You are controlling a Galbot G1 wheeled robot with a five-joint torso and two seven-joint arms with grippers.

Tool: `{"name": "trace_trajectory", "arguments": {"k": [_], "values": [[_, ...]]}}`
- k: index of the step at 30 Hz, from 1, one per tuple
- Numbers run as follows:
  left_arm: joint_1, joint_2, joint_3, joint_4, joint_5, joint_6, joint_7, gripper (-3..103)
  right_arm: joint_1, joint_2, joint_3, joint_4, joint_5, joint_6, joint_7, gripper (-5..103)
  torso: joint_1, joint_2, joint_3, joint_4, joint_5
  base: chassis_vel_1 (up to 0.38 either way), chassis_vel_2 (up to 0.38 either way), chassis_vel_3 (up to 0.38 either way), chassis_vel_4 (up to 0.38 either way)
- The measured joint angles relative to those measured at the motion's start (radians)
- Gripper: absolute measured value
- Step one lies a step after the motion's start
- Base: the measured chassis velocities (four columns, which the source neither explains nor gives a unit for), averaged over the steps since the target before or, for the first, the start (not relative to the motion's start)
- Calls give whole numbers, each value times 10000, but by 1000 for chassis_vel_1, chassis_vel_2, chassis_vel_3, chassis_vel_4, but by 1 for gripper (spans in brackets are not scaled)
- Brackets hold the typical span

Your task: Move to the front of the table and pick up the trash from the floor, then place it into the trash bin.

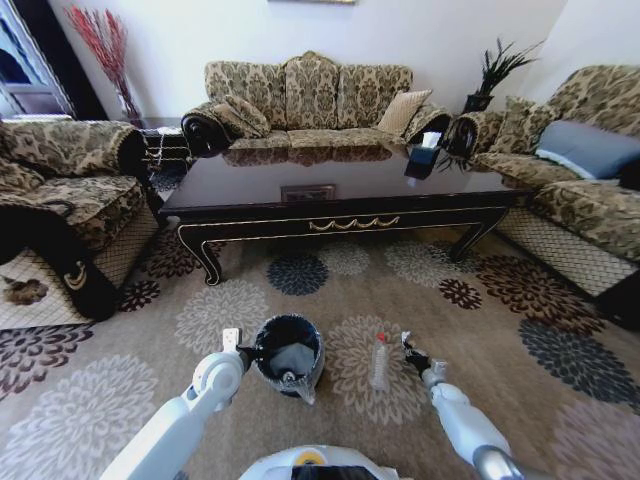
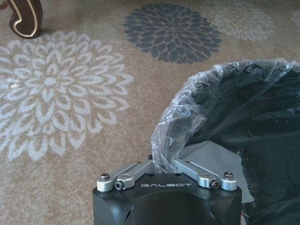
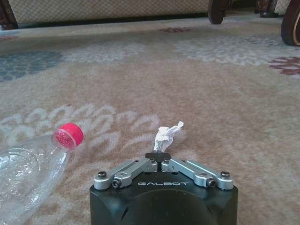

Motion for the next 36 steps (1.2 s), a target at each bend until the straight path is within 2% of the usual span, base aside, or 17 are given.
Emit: {"name": "trace_trajectory", "arguments": {"k": [7,10,14,20,27,32,36], "values": [[-93,-133,191,-19,62,0,-16,0,-979,-343,207,1726,678,-181,7,0,0,0,0,0,0,0,0,0,0],[-285,-222,413,-65,46,1,-102,0,-1818,-779,367,3264,1126,-294,20,0,0,1,0,2,0,0,0,0,0],[-494,-319,642,39,39,0,-196,0,-2391,-1051,538,4168,1373,-320,35,0,0,0,0,-1,-2,0,0,0,0],[-1138,-481,1256,313,-235,2,-521,0,-4239,-1489,1063,7088,1782,-314,81,0,0,0,-1,-2,0,0,0,0,0],[-2019,-741,2076,618,-768,0,-990,0,-5538,-1457,1621,9382,1872,-310,95,0,0,1,0,0,-2,0,0,0,0],[-2758,-897,2888,828,-1065,1,-1298,0,-6428,-1259,1860,11261,1655,-309,66,0,0,0,0,1,-1,0,0,0,0],[-3156,-918,3321,973,-1154,0,-1404,0,-6812,-1142,1903,12047,1374,-298,-51,0,0,1,0,1,-2,0,0,0,0]]}}
